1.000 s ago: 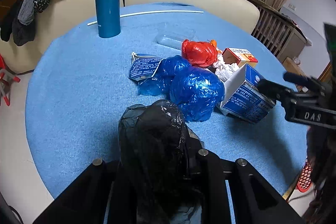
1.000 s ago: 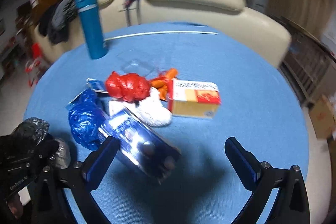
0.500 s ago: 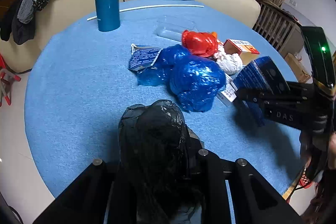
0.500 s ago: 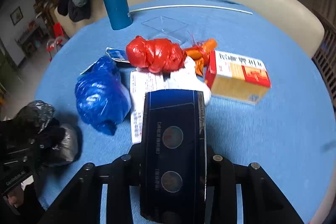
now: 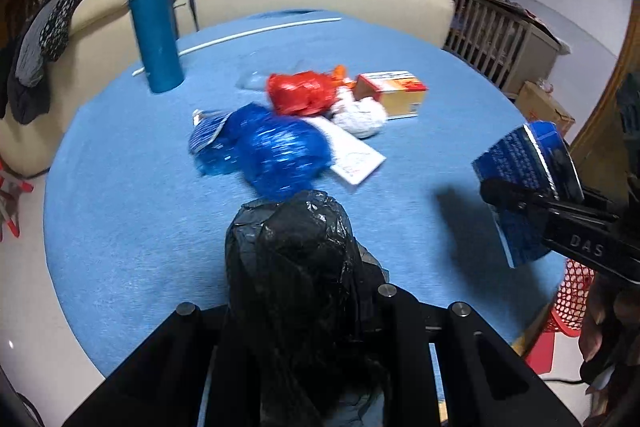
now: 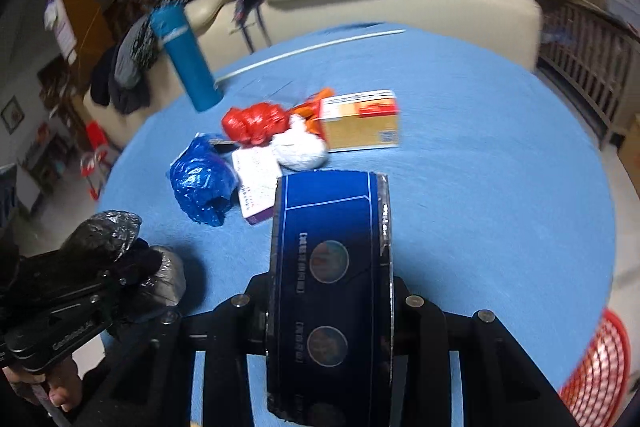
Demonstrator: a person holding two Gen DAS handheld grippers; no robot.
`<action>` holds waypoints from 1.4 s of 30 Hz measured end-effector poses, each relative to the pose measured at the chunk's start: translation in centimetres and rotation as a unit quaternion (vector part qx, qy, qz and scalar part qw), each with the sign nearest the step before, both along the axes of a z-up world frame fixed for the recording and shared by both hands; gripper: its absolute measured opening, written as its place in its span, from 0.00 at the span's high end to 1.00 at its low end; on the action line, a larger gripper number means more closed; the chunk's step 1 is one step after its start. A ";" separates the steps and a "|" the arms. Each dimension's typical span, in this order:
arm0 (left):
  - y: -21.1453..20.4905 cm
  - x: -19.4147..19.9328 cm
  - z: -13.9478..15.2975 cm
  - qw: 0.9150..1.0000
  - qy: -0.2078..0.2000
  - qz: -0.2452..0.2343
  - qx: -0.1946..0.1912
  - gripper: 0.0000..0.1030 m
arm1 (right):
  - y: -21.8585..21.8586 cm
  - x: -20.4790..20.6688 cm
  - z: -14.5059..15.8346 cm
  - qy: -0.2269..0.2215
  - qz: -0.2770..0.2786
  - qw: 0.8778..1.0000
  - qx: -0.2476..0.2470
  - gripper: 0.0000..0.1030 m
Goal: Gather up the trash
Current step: 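Carry both items to the red basket and release them inside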
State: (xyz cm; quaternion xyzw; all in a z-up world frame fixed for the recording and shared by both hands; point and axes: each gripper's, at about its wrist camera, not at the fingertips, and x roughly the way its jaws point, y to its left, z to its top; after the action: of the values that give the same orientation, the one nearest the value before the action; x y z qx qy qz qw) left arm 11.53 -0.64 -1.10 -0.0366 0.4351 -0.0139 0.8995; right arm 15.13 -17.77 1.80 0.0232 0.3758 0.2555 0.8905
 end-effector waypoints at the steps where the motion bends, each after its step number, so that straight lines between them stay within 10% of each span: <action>1: -0.6 -0.1 0.2 1.000 -0.002 -0.006 0.002 0.80 | -1.2 -0.6 0.1 0.000 -0.013 1.000 0.010 0.62; 22: -14.3 -0.7 2.3 0.989 -0.013 -0.137 0.055 0.80 | -21.7 -9.0 -3.3 0.013 -0.220 0.970 0.105 0.62; 42: -28.0 -1.9 1.5 0.961 -0.006 -0.261 0.086 0.80 | -29.7 -9.8 -9.8 0.069 -0.304 0.943 0.118 0.60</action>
State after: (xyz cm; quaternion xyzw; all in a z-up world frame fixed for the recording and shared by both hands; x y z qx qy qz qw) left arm 9.68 -28.67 0.45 0.1558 0.4239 -0.2114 0.8668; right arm 5.35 -47.43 -8.00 0.2589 0.3782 0.0133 0.8887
